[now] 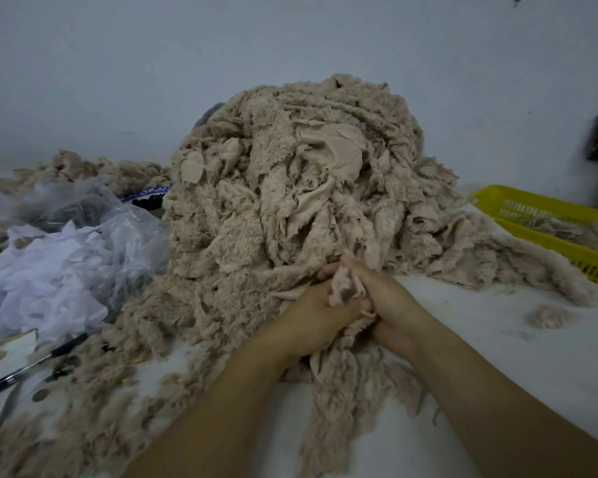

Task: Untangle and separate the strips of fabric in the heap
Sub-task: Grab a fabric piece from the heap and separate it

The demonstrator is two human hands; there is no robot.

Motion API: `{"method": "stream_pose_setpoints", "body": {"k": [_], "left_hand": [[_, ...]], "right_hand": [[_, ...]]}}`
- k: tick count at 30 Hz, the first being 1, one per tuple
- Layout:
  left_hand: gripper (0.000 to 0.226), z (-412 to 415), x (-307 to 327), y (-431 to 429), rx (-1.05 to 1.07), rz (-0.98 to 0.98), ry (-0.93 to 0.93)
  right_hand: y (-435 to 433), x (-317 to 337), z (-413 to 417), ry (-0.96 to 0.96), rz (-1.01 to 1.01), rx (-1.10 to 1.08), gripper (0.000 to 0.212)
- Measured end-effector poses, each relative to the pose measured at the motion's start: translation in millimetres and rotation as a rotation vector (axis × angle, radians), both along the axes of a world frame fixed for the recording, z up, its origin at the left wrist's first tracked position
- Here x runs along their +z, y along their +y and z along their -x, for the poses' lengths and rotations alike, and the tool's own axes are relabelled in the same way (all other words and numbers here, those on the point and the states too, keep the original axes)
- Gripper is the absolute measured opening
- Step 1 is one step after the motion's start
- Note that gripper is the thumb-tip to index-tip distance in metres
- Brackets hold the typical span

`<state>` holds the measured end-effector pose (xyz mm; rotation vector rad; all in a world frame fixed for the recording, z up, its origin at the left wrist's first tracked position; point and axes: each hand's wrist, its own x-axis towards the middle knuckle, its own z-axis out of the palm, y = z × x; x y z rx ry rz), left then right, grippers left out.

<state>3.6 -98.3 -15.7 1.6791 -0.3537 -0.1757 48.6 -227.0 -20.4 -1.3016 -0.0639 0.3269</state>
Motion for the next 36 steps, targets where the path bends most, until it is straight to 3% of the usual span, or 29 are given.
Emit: {"method": "stream_pose_setpoints", "body": {"k": [6,9,13,16,18,20,24,26,33,36], "left_hand": [[0.011,3,1,-1,-0.079,-0.041,0.038],[0.013,1,9,1,0.177,0.123,0.079],[0.030,-6,19,16,0.591,0.379,0.216],[0.041,-7,15,20,0.646,0.331,0.200],[0.037,-8,13,17,0.610,0.317,0.189],[0.038,-10,12,15,0.585,0.279,0.154],[0.044,-12,9,15,0.485,0.135,-0.014],[0.049,-15,7,20,0.536,0.074,-0.054],[0.050,-20,10,46,1.093,0.143,-0.195],[0.048,-21,8,57,1.206,0.092,-0.308]], "right_hand": [[-20,2,-11,0.145,-0.263,-0.204,0.038],[-23,3,-15,0.082,-0.263,-0.255,0.047],[6,0,2,-0.140,0.079,0.018,0.058],[24,-4,18,-0.455,0.487,0.137,0.044],[26,-8,21,-0.540,0.560,0.162,0.018],[22,-8,17,-0.502,0.455,0.041,0.018],[-3,4,-6,-0.131,-0.152,-0.299,0.018],[-22,6,-17,-0.023,-0.342,-0.412,0.025],[-33,5,-24,0.009,-0.524,-0.450,0.035],[-39,9,-24,-0.002,-0.590,-0.467,0.041]]}}
